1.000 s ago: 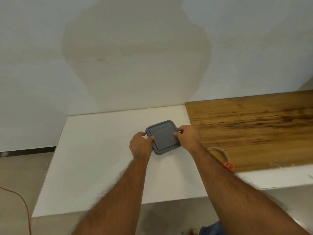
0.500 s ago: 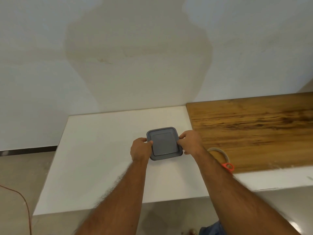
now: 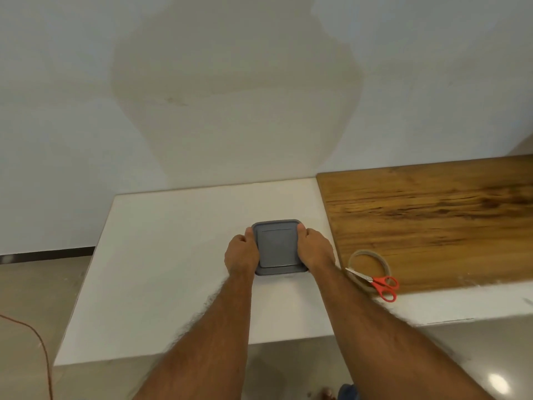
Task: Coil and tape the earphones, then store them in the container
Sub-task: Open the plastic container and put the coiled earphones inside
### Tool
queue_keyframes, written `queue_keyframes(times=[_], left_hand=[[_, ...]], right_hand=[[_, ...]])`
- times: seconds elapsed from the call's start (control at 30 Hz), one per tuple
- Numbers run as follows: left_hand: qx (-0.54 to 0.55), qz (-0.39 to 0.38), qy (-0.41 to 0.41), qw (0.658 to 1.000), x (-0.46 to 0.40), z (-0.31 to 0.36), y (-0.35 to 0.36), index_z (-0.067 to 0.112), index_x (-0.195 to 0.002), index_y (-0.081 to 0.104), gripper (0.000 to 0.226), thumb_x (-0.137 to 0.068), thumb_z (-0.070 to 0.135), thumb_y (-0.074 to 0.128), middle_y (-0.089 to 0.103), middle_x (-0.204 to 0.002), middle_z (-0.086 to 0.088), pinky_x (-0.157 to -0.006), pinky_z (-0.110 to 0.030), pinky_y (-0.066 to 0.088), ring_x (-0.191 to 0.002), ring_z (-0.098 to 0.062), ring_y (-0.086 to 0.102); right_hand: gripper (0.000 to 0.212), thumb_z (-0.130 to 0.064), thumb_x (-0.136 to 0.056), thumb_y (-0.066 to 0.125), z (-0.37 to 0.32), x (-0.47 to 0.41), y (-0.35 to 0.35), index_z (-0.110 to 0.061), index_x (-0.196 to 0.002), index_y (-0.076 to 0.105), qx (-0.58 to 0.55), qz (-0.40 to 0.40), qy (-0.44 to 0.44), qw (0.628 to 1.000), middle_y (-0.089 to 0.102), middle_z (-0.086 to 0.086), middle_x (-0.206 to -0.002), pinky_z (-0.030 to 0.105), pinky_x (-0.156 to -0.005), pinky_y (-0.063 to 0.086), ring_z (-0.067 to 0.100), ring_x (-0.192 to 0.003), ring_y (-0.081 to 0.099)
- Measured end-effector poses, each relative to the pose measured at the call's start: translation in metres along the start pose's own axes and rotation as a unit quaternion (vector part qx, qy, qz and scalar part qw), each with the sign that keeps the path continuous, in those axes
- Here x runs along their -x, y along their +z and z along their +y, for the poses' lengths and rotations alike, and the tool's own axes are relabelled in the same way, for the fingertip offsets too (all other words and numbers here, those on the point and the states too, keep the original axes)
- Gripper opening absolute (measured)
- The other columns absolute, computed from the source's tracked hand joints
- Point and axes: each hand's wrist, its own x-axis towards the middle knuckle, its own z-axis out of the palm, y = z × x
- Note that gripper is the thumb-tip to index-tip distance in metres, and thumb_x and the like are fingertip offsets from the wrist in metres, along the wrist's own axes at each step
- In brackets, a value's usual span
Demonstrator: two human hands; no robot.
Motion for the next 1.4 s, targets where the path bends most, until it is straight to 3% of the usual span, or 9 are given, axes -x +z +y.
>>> queue_keyframes(times=[0.27, 0.4, 0.53, 0.67, 0.8, 0.93, 1.0, 1.13, 1.4], left_hand=[[0.010, 0.077, 0.059, 0.995, 0.005, -0.007, 0.013, 0.005, -0.082, 0.051, 0.046, -0.103, 0.042, 0.034, 0.052, -0.071, -0.002, -0.056, -0.030, 0.032, -0.070, -0.020, 0.048], [0.008, 0.092, 0.070, 0.993, 0.002, -0.011, 0.017, 0.006, -0.082, 0.050, 0.044, -0.103, 0.041, 0.035, 0.051, -0.069, -0.001, -0.052, -0.027, 0.031, -0.066, -0.018, 0.047], [0.006, 0.098, 0.080, 0.992, 0.002, -0.010, 0.017, 0.008, -0.080, 0.049, 0.042, -0.103, 0.041, 0.037, 0.052, -0.068, -0.002, -0.053, -0.029, 0.032, -0.066, -0.018, 0.047], [-0.040, 0.092, 0.075, 0.992, 0.003, -0.010, 0.013, 0.012, -0.084, 0.053, 0.039, -0.102, 0.041, 0.036, 0.056, -0.075, -0.001, -0.058, -0.027, 0.036, -0.073, -0.020, 0.052], [-0.056, 0.055, 0.051, 0.996, -0.012, 0.001, 0.003, 0.012, -0.090, 0.058, 0.030, -0.098, 0.034, 0.038, 0.062, -0.087, -0.004, -0.069, -0.030, 0.041, -0.079, -0.021, 0.054], [-0.077, 0.000, 0.031, 0.997, -0.024, 0.007, 0.003, 0.008, -0.080, 0.061, 0.055, -0.099, 0.053, 0.035, 0.058, -0.077, -0.004, -0.070, -0.030, 0.039, -0.076, -0.023, 0.054], [-0.054, -0.002, 0.022, 0.998, -0.026, 0.006, 0.008, 0.010, -0.070, 0.060, 0.058, -0.096, 0.058, 0.040, 0.057, -0.067, -0.001, -0.067, -0.030, 0.040, -0.071, -0.023, 0.055], [0.029, 0.044, 0.035, 0.998, -0.026, 0.005, 0.015, 0.006, -0.074, 0.068, 0.055, -0.093, 0.054, 0.051, 0.061, -0.064, -0.002, -0.066, -0.032, 0.047, -0.067, -0.023, 0.058], [0.029, 0.058, 0.034, 0.997, -0.026, 0.000, 0.018, 0.005, -0.074, 0.069, 0.055, -0.093, 0.053, 0.052, 0.060, -0.063, -0.001, -0.062, -0.030, 0.044, -0.063, -0.020, 0.056]], right_hand=[[0.063, -0.056, -0.101, 0.023, 0.011, 0.001, 0.019, -0.011, -0.090, 0.066, -0.020, 0.098, -0.016, 0.995, 0.068, 0.009, -0.089, 0.035, -0.070, 0.050, 0.025, -0.083, 0.062], [0.064, -0.052, -0.102, 0.024, 0.013, -0.004, 0.020, -0.008, -0.085, 0.068, 0.000, 0.100, -0.033, 0.994, 0.069, 0.010, -0.085, 0.032, -0.065, 0.045, 0.023, -0.076, 0.061], [0.062, -0.049, -0.103, 0.027, 0.013, -0.006, 0.019, -0.007, -0.081, 0.067, -0.005, 0.104, -0.033, 0.994, 0.067, 0.009, -0.080, 0.028, -0.061, 0.040, 0.018, -0.070, 0.056], [0.056, -0.048, -0.102, 0.029, 0.015, -0.006, 0.012, -0.010, -0.083, 0.065, 0.004, 0.074, -0.044, 0.996, 0.061, 0.003, -0.077, 0.030, -0.065, 0.046, 0.020, -0.075, 0.059], [0.039, -0.039, -0.095, 0.039, 0.006, -0.018, -0.001, -0.011, -0.097, 0.066, -0.040, 0.045, -0.042, 0.997, 0.065, 0.004, -0.093, 0.033, -0.076, 0.048, 0.024, -0.089, 0.060], [0.055, -0.051, -0.097, 0.044, -0.007, -0.029, -0.003, -0.012, -0.058, 0.053, -0.103, -0.012, -0.009, 0.995, 0.054, 0.002, -0.062, 0.032, -0.065, 0.041, 0.020, -0.065, 0.053], [0.056, -0.050, -0.094, 0.053, -0.007, -0.032, 0.000, -0.012, -0.053, 0.051, -0.131, -0.005, 0.018, 0.991, 0.052, 0.002, -0.057, 0.033, -0.064, 0.041, 0.020, -0.062, 0.051], [0.048, -0.044, -0.090, 0.062, -0.010, -0.032, 0.005, -0.007, -0.060, 0.058, -0.196, 0.036, 0.041, 0.979, 0.054, 0.004, -0.059, 0.029, -0.059, 0.038, 0.018, -0.061, 0.049], [0.046, -0.041, -0.092, 0.061, -0.012, -0.024, 0.010, 0.001, -0.076, 0.071, -0.201, 0.071, 0.049, 0.976, 0.062, 0.008, -0.069, 0.028, -0.063, 0.041, 0.018, -0.064, 0.054]])
